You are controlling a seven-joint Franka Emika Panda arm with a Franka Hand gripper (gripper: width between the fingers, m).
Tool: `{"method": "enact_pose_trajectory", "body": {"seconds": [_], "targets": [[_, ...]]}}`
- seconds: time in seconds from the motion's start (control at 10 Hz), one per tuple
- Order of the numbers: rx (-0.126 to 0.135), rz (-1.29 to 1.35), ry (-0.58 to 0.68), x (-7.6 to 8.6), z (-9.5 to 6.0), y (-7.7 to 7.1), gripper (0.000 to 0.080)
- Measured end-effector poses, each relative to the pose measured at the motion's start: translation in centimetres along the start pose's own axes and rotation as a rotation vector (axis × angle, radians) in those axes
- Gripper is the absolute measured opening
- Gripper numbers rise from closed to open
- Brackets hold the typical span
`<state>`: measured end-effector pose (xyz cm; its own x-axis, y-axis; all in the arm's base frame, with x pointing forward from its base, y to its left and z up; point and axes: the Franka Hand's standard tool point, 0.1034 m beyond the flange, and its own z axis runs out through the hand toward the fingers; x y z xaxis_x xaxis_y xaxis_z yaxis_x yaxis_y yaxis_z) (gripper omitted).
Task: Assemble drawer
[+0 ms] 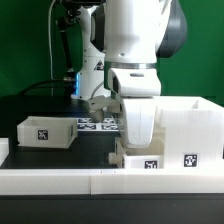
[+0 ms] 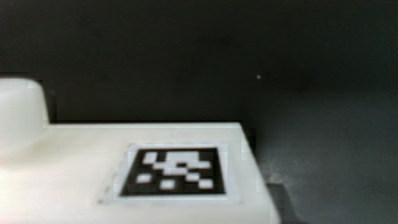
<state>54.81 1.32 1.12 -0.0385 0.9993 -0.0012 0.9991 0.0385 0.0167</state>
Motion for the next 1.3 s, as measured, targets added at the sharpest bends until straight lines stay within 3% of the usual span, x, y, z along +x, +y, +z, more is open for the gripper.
{"method": "enact_pose_trajectory", "body": {"seconds": [0.2,0.3,0.4,0.6,0.7,0.8,0.9,1.0,1.3], "targets": [[0.001,0.002,0.000,-0.1,0.0,0.0,0.0042],[0.001,0.003,0.000,-0.2,0.0,0.0,0.0116],[0.003,0.008,-0.001,-0.4,0.0,-0.1,0.0116],[0.013,0.032,-0.005,-1.0,-1.0,-0.1,0.0434],[0.030,0.033,-0.008,-1.0,-1.4,-0.2,0.0563],[0.036,0.033,-0.011,-1.0,-2.0,-0.1,0.0563],[0.034,0.034,-0.013,-0.9,-2.9,0.1,0.0631],[0.033,0.035,-0.016,-1.0,-3.9,0.3,0.0644],[0.049,-0.014,-0.019,-3.7,-4.7,1.7,0.0648]]}}
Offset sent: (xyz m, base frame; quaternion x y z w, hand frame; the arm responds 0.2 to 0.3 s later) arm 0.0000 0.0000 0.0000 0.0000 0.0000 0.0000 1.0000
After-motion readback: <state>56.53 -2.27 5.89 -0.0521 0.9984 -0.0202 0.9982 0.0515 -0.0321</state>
